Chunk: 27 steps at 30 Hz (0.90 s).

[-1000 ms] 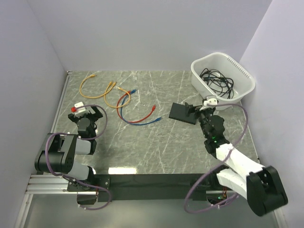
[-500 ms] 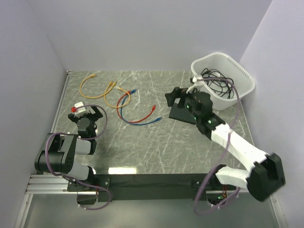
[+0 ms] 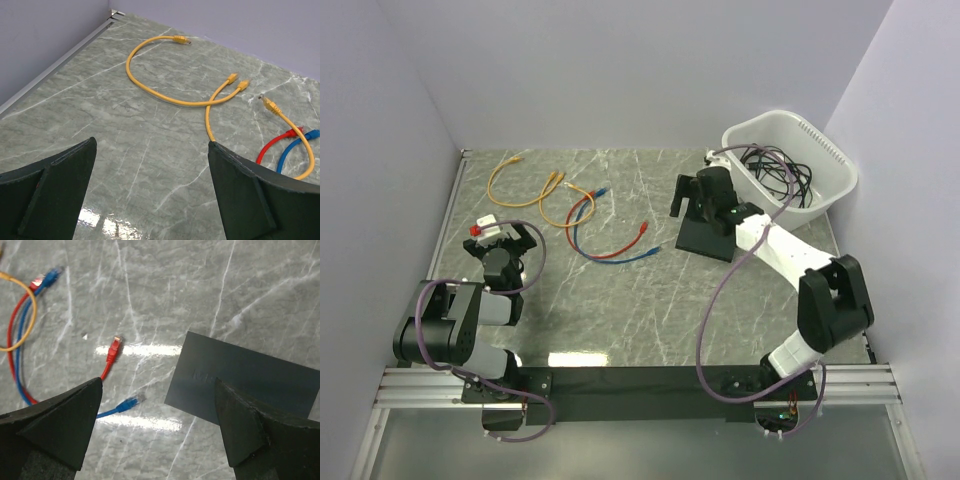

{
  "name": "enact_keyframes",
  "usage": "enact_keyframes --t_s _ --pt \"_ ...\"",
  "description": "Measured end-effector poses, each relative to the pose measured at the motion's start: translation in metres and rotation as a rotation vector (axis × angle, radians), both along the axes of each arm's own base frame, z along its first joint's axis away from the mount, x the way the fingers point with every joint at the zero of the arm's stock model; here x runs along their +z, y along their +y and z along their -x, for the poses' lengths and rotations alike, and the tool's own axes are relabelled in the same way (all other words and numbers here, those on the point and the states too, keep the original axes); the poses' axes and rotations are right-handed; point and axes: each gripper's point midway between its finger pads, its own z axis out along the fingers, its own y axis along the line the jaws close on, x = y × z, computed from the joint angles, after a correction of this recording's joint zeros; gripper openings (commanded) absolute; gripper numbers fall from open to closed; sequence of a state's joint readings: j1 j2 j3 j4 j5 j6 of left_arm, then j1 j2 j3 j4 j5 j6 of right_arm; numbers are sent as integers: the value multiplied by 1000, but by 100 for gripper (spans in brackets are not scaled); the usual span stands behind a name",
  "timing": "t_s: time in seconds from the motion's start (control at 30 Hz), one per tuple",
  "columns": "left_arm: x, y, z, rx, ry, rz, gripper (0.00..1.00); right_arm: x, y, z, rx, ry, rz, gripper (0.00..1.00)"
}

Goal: Insert the plug into the switch port

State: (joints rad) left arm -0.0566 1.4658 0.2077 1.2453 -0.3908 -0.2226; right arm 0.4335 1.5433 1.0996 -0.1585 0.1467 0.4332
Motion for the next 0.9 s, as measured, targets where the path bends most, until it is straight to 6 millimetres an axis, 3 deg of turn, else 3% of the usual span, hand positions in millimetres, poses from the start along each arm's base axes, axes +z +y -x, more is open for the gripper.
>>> enact_keyframes --t_s 0.17,0.33,0.43,0.63,0.77,0.83,0.9 --pt "0 0 0 0 0 0 99 -16 2 -8 -7 63 28 98" --pt "0 0 0 0 0 0 99 -24 5 0 20 96 35 98" --pt "0 0 0 0 0 0 99 -28 -5 2 -23 111 68 99" --pt "0 0 0 1 1 0 99 -39 -43 5 -163 163 134 100" --pt "-1 -2 -5 20 56 -14 99 -53 -85 5 -279 206 127 100" --pt "18 -18 -22 -4 75 -39 99 -63 -102 9 -325 237 123 100" --pt "52 -40 -38 -50 38 -37 99 -73 -116 16 -362 272 119 100"
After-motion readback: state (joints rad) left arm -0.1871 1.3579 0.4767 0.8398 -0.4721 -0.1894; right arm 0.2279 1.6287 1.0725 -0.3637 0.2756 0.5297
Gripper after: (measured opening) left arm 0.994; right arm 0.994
